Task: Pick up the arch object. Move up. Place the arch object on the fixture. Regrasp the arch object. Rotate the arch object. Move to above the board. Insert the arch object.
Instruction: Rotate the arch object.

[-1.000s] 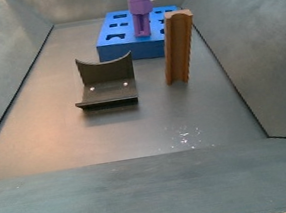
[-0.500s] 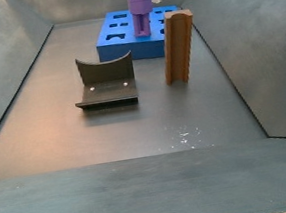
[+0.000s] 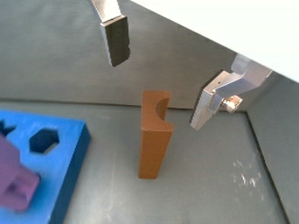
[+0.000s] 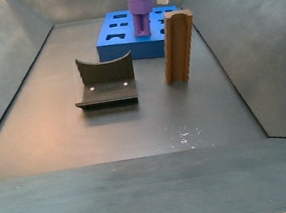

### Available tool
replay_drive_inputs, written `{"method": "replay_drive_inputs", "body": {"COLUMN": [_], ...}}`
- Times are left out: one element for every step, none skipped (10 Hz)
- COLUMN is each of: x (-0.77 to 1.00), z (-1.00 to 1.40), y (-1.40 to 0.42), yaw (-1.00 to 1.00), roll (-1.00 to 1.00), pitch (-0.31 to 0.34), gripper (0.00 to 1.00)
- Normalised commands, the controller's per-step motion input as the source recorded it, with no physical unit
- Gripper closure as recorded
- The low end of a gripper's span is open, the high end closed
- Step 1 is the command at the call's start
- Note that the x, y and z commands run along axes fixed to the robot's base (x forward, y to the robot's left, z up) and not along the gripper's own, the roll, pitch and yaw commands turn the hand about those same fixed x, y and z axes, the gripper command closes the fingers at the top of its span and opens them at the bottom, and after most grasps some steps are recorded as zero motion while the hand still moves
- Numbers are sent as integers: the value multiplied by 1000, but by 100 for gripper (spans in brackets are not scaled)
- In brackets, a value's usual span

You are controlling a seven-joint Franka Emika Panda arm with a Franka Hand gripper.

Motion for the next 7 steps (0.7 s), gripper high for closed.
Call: {"method": "replay_drive_inputs", "body": {"x": [19, 19, 19, 19, 19, 20, 20], "z": [-7, -7, -7, -7, -7, -6, -6], "y": [-3, -3, -3, -3, -3, -3, -3], "yaw": [1000, 1000, 1000, 1000, 1000, 1000, 1000], "roll": [-14, -14, -15, -15, -16, -16, -17], "pitch": [9, 9, 9, 10, 10, 10, 10], "gripper": [0, 0, 0, 0, 0, 0, 0]}}
